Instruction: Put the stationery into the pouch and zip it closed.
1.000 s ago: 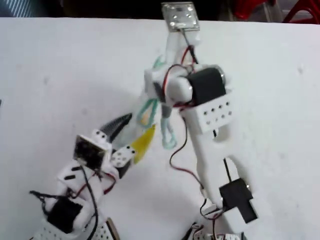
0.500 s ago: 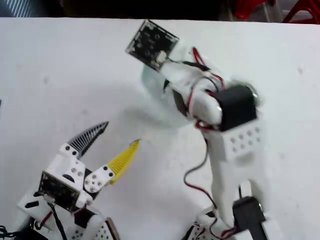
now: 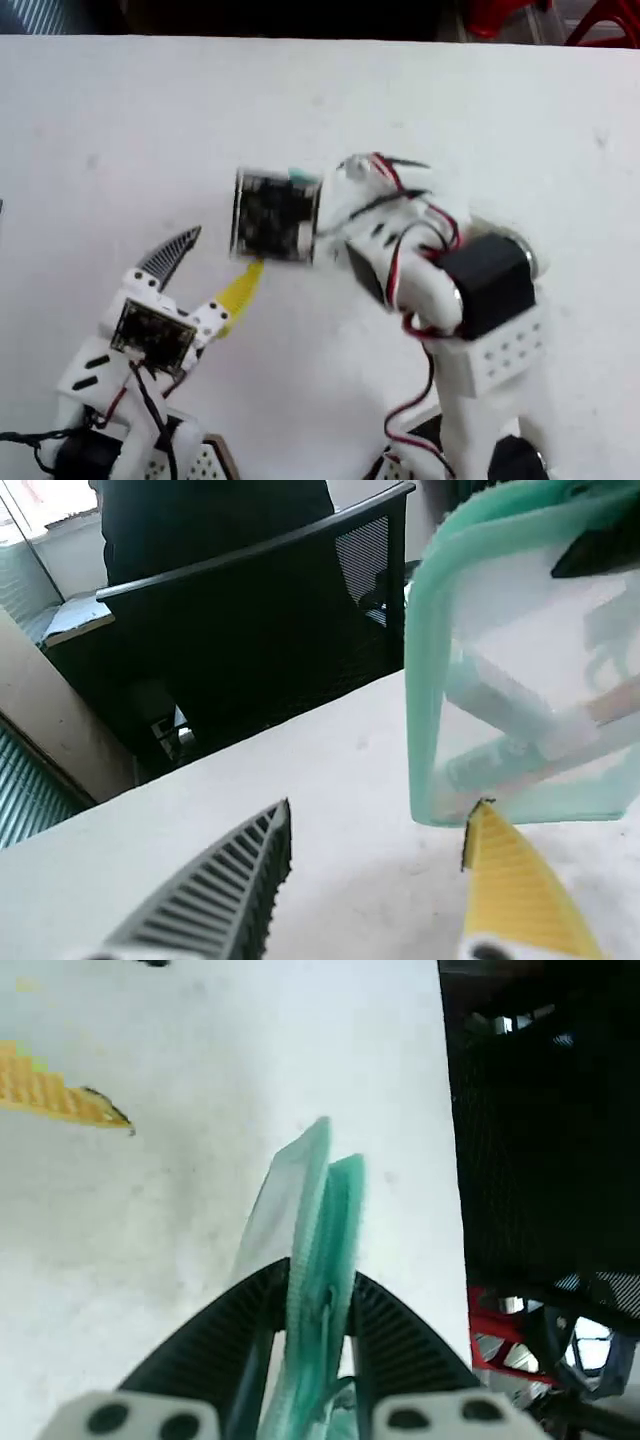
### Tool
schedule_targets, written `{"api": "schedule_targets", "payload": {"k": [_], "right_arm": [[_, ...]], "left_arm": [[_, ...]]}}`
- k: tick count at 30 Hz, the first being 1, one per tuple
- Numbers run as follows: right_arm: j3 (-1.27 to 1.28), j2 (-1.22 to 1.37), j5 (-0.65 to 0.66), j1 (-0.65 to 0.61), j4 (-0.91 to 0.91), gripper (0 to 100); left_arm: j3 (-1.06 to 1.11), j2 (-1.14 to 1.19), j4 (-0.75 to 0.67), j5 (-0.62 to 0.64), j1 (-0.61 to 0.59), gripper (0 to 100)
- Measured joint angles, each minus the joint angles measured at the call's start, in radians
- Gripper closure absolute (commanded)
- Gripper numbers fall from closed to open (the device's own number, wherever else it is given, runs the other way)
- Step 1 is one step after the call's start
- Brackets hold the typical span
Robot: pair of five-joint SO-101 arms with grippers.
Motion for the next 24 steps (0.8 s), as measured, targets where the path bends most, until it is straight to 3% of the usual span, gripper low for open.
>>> {"api": "schedule_targets", "payload": {"k": [4, 11, 17, 24], "right_arm": [[0.135, -0.123, 0.132, -0.051, 0.0, 98.1], [0.305, -0.235, 0.247, -0.104, 0.0, 98.1], [0.416, -0.331, 0.311, -0.149, 0.0, 98.1], [0.451, -0.434, 0.325, -0.196, 0.0, 98.1]], "left_arm": [[-0.003, 0.0, 0.015, -0.078, 0.044, 70], [-0.032, 0.0, 0.098, -0.144, 0.249, 70], [-0.032, 0.0, 0.101, -0.137, 0.288, 70], [-0.032, 0.0, 0.087, -0.015, 0.322, 73]]}}
